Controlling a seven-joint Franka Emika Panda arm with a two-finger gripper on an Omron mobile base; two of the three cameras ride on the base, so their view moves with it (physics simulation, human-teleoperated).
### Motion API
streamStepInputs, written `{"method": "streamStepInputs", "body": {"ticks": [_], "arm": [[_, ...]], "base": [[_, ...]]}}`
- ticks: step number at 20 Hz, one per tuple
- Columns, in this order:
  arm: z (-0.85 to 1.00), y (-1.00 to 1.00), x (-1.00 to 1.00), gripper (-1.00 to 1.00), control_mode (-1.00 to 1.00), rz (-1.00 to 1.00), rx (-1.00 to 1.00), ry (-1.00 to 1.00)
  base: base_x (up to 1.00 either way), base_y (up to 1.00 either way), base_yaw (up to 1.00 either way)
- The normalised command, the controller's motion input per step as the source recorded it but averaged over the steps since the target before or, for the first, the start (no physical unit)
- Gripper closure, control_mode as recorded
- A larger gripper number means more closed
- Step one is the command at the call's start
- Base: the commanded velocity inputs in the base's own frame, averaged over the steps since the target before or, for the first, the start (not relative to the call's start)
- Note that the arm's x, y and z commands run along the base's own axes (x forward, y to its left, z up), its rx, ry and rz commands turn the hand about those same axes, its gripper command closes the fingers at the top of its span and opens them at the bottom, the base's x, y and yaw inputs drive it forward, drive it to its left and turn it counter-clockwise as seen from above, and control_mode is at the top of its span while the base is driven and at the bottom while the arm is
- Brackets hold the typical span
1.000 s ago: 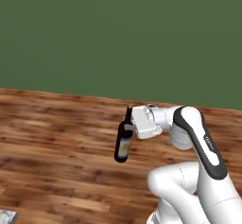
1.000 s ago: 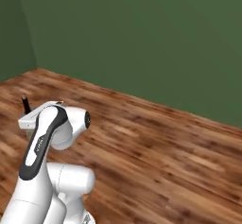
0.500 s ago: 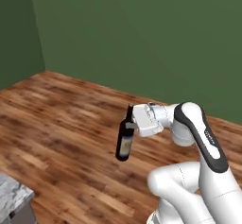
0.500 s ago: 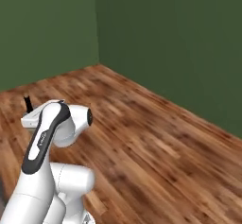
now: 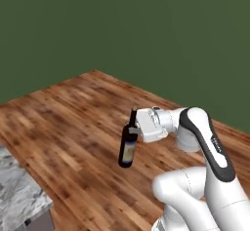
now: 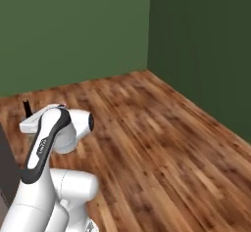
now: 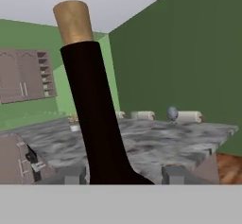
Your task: There is a wine glass and glass cup on the dining counter. Place the wine bottle next to the wine glass and the juice bottle next to the glass cup.
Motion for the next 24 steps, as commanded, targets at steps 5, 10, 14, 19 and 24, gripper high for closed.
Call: {"method": "streamStepInputs", "body": {"ticks": [5, 10, 14, 19, 24], "arm": [[0.00, 0.00, 0.00, 1.00, 1.00, 0.00, 0.00, 0.00], [0.00, 0.00, 0.00, 1.00, 1.00, 0.00, 0.00, 0.00], [0.00, 0.00, 0.00, 1.00, 1.00, 0.00, 0.00, 0.00], [0.00, 0.00, 0.00, 1.00, 1.00, 0.00, 0.00, 0.00], [0.00, 0.00, 0.00, 1.00, 1.00, 0.00, 0.00, 0.00]], "base": [[0.78, -0.02, 0.35], [0.84, -0.10, 0.18], [0.86, -0.12, 0.16], [0.86, -0.13, 0.13], [0.85, -0.08, 0.21]]}}
